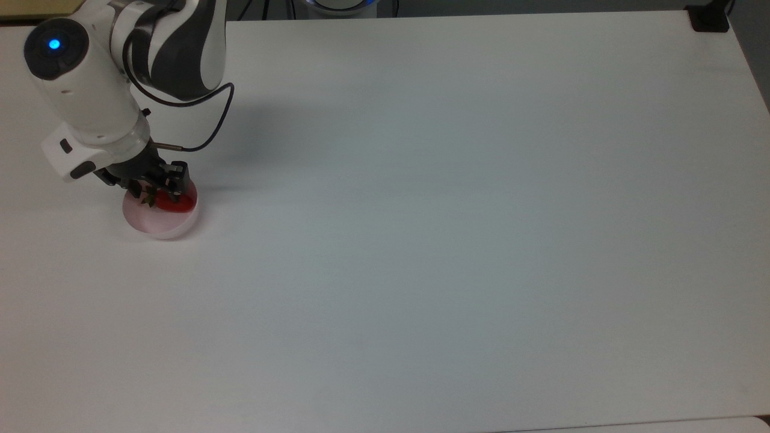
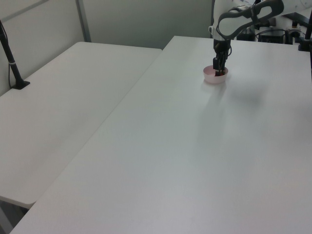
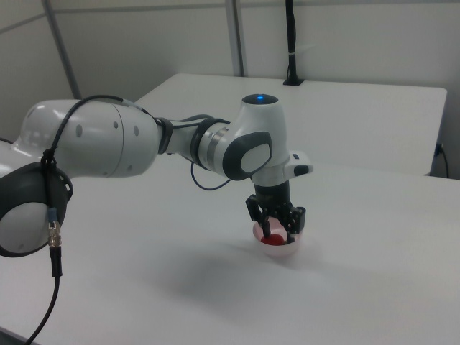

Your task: Pick up strawberry from bowl

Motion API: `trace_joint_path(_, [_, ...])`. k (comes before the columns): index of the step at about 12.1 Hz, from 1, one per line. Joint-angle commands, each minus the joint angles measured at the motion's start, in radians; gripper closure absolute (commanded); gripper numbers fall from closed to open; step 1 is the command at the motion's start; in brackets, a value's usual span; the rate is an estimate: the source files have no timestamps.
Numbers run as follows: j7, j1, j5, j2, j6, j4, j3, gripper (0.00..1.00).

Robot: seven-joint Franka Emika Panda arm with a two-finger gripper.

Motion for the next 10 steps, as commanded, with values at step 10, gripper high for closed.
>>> trace_joint_path(10, [-0.011, 0.029, -0.051, 0.034, 0.022, 0.004, -0.007, 0.51])
